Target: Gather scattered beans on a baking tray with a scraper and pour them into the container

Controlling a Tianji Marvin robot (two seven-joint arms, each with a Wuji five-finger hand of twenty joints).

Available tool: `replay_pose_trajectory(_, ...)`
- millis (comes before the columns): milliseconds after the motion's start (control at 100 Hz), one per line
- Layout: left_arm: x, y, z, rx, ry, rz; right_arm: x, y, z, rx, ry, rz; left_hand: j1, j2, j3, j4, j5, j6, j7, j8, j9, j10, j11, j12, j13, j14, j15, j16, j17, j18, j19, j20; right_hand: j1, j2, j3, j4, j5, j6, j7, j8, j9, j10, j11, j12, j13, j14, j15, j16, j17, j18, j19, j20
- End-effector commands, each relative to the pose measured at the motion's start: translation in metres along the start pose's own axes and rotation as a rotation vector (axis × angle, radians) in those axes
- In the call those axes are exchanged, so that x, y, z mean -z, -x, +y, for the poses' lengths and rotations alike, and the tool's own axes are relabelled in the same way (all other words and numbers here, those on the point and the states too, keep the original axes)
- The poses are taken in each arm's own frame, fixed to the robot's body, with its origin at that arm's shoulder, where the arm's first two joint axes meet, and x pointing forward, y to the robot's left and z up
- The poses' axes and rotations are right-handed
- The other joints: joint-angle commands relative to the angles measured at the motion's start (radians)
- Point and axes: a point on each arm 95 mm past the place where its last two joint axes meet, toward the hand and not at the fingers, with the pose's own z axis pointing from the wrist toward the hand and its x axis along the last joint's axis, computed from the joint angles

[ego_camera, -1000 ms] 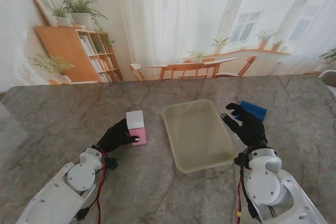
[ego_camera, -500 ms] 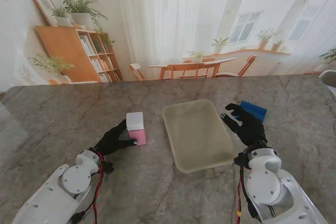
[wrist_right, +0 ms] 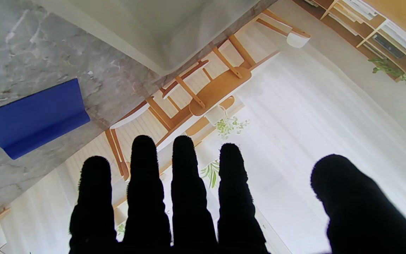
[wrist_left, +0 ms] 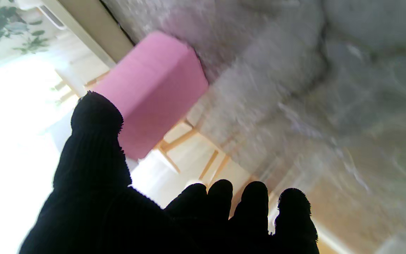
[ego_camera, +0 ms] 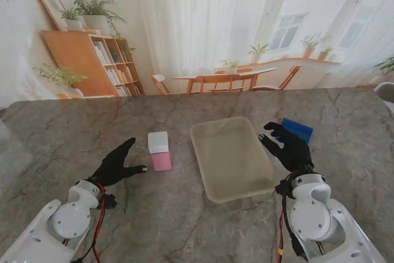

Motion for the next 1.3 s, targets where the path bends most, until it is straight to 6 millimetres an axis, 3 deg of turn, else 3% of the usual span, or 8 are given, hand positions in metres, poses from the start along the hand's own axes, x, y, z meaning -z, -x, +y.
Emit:
replay_pose_trajectory(0,0.009,-0.003,-0.007,-0.006,-0.050,-0.001,0.004,0.003,0.000,0.007,-0.016,0.002,-0.001,0.035,0.007,0.040,-0.021,0.002,0.027,0.023,0.013,-0.039,0.002,-0.006,-0.004,-0.031,-0.008,-0.008,0.007,-0.008,0.014,0.019,-0.015,-0.002,-0.001,0.014,0.001,-0.029,0.000,-0.017,0.001,-0.017,-0.002,0.008,0.011,-0.020,-0.009,0.006,0.011,0.004,-0.012,0.022)
replay_pose_trajectory(190,0.022,-0.031,-0.032,-0.023,-0.226,0.037,0.010,0.008,0.002,-0.012,-0.017,-0.011,-0.004,0.105,0.004,0.040,0.046,-0.041,0.067,0.058,0.092,-0.075,0.017,0.004,0.070,-0.053,-0.005,-0.003,0.045,-0.006,0.062,0.035,-0.016,0.000,-0.003,0.013,-0.019,-0.027,-0.017,-0.026,-0.016,-0.032,-0.019,-0.003,0.051,-0.037,-0.034,-0.007,0.078,0.019,0.000,0.039)
replay_pose_trajectory(240,0.023,-0.039,-0.037,-0.007,-0.262,0.053,0.010,0.009,0.002,-0.027,-0.015,-0.008,0.006,0.144,-0.008,0.039,0.089,-0.098,0.082,0.072,0.145,-0.087,0.024,0.011,0.115,-0.062,-0.007,-0.001,0.065,0.000,0.076,0.040,-0.010,0.001,-0.008,0.014,-0.027,-0.024,-0.021,-0.027,-0.022,-0.033,-0.023,-0.008,0.059,-0.039,-0.053,-0.014,0.096,0.012,-0.005,0.042)
replay_pose_trajectory(310,0.022,-0.048,-0.042,0.031,-0.301,0.073,0.011,0.009,0.002,-0.050,-0.007,-0.002,0.012,0.203,-0.016,0.040,0.130,-0.126,0.093,0.087,0.217,-0.088,0.035,0.022,0.158,-0.065,-0.011,0.001,0.095,0.015,0.087,0.050,-0.003,0.005,-0.012,0.014,-0.041,-0.016,-0.029,-0.029,-0.038,-0.032,-0.030,-0.015,0.064,-0.038,-0.074,-0.022,0.115,-0.012,-0.012,0.044)
replay_pose_trajectory(380,0.019,-0.056,-0.046,0.072,-0.336,0.092,0.011,0.008,0.002,-0.062,0.012,0.007,0.014,0.223,-0.023,0.041,0.207,-0.155,0.118,0.114,0.315,-0.095,0.054,0.043,0.249,-0.055,0.008,0.018,0.160,0.073,0.128,0.083,-0.002,0.008,-0.013,0.014,-0.072,-0.009,-0.042,-0.032,-0.046,-0.028,-0.032,-0.017,0.068,-0.038,-0.076,-0.022,0.135,-0.024,-0.009,0.044)
replay_pose_trajectory(470,0.014,-0.062,-0.047,0.114,-0.362,0.110,0.011,0.009,0.002,-0.059,0.024,0.013,0.011,0.229,-0.024,0.042,0.233,-0.174,0.122,0.130,0.354,-0.096,0.057,0.054,0.291,-0.048,0.014,0.030,0.194,0.118,0.167,0.116,-0.014,0.015,-0.018,0.013,-0.048,-0.020,-0.029,-0.025,-0.039,-0.033,-0.020,-0.014,0.087,-0.043,-0.062,-0.014,0.184,0.000,0.021,0.054)
replay_pose_trajectory(750,0.010,-0.062,-0.040,0.224,-0.317,0.143,0.013,0.012,0.002,-0.066,0.016,-0.015,0.013,0.222,-0.025,0.042,0.264,-0.195,0.129,0.150,0.394,-0.101,0.062,0.066,0.340,-0.029,0.028,0.055,0.210,0.179,0.222,0.163,-0.006,0.024,-0.051,0.013,-0.054,-0.028,-0.034,-0.023,-0.037,-0.036,-0.017,-0.016,0.081,-0.045,-0.054,0.000,0.182,0.034,0.034,0.079)
replay_pose_trajectory(1290,0.016,-0.063,-0.036,0.220,-0.276,0.131,0.011,0.012,0.000,-0.076,0.053,-0.031,0.018,0.203,-0.023,0.042,0.267,-0.197,0.126,0.158,0.393,-0.106,0.059,0.066,0.343,-0.028,0.028,0.072,0.203,0.176,0.241,0.189,0.001,0.030,-0.059,0.014,-0.075,-0.026,-0.042,-0.022,-0.064,-0.030,-0.022,-0.016,0.056,-0.039,-0.045,0.004,0.159,0.024,0.018,0.092)
